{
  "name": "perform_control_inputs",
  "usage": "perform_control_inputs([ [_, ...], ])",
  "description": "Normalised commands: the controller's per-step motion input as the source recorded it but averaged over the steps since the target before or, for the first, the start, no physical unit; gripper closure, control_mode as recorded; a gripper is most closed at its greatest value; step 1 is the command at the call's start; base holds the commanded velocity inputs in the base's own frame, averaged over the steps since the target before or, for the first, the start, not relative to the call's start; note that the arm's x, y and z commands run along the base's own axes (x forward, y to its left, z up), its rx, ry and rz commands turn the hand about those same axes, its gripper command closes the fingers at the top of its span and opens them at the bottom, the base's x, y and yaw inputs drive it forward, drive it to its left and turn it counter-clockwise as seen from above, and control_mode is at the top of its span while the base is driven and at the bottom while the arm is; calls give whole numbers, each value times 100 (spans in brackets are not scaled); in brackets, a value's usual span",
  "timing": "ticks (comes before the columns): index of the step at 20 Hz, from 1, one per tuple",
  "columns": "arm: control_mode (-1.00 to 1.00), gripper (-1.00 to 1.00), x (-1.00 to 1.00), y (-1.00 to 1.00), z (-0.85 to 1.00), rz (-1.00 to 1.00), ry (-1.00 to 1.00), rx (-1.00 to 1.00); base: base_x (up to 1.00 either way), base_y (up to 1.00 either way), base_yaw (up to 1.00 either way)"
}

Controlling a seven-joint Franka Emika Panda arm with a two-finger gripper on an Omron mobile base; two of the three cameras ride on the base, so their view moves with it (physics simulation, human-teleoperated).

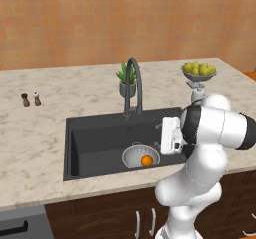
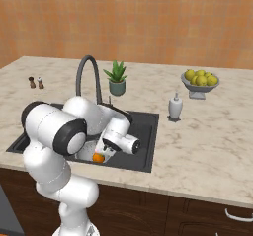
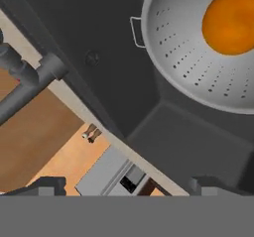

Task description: Put the colander in the sink, put the orange in the colander, and turn on the sink faucet and pour water over the colander.

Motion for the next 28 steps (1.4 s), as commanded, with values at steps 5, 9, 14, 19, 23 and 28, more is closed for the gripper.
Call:
perform_control_inputs([
  [5,-100,-100,0,0,84,-3,0,17,0,0,0],
  [9,-100,-100,0,0,63,0,9,14,0,0,0],
  [14,-100,-100,0,0,39,-2,25,18,0,0,0],
  [19,-100,-100,1,0,10,-1,8,6,0,0,0],
  [23,-100,-100,0,0,0,-1,-7,0,0,0,0],
  [28,-100,-100,7,0,0,-1,-5,0,0,0,0],
])
